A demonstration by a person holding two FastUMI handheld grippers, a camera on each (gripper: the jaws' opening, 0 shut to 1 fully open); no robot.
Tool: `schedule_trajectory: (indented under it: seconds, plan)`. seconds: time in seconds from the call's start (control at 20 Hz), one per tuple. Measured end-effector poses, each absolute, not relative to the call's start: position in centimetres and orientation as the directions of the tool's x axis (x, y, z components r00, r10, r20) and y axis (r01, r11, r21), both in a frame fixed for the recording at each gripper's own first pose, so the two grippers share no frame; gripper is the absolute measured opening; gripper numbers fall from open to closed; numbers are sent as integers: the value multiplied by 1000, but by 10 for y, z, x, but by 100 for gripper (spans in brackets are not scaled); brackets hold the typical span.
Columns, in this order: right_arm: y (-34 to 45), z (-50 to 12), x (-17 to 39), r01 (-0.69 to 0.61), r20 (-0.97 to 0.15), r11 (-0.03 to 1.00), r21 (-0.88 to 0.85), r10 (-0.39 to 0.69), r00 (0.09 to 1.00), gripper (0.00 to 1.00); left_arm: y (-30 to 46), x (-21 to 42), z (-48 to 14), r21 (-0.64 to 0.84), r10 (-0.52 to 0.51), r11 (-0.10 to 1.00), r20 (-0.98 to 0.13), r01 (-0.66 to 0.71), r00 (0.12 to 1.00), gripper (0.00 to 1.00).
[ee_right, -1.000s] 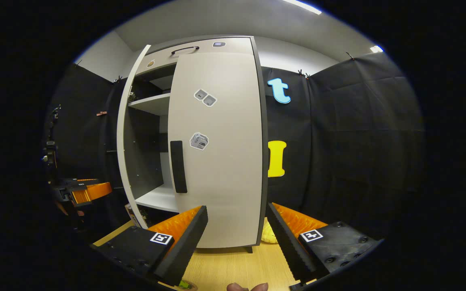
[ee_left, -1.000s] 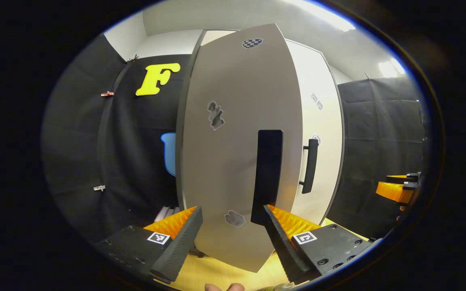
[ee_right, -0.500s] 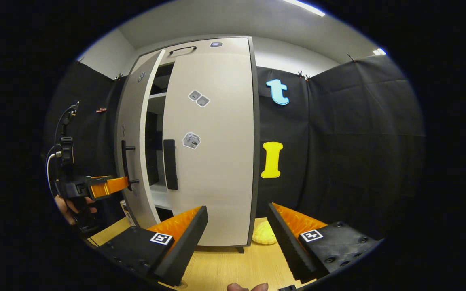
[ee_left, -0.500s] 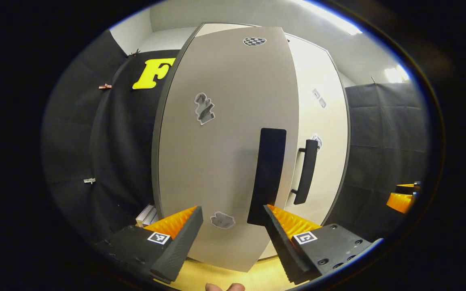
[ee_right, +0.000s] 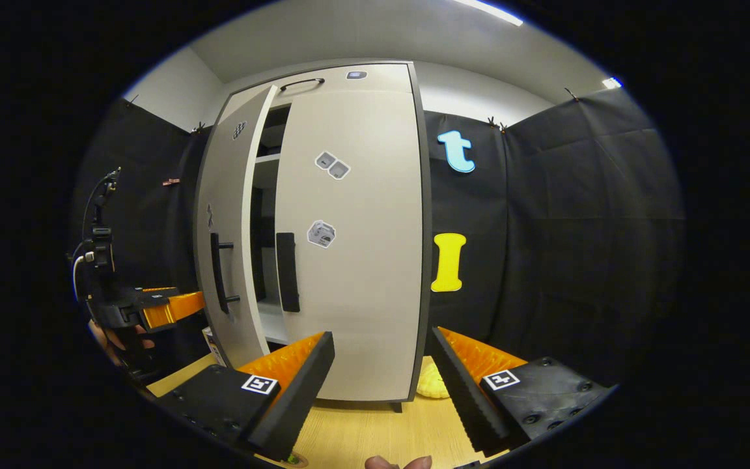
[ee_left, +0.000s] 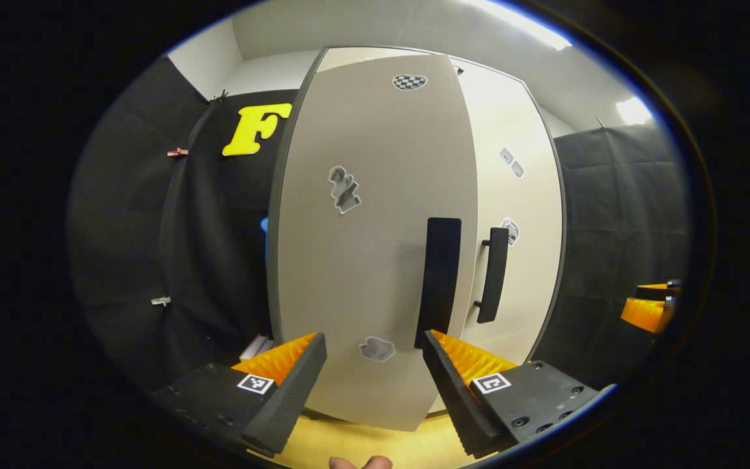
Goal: Grasp the bottle in the cabinet with the left hand and place it on the coaster, then close the right door with the right hand and the left door with the left hand.
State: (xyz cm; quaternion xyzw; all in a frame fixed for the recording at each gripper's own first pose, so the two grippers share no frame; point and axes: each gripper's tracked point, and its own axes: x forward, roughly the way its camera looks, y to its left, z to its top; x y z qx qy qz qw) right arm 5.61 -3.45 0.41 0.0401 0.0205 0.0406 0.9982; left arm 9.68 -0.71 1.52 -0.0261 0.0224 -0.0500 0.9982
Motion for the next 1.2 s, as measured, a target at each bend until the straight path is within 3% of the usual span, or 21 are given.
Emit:
schedule_trajectory:
  seconds: [0.25,1.2]
  plan:
    - [-17,13,49,-89,-17,994,70,90,996,99,12,64,22,8,-68,998,-36,68,997,95]
    - [45,18,5,-121,4,991,54,121,993,96,37,-5,22,-40,-64,997,-22,63,998,95]
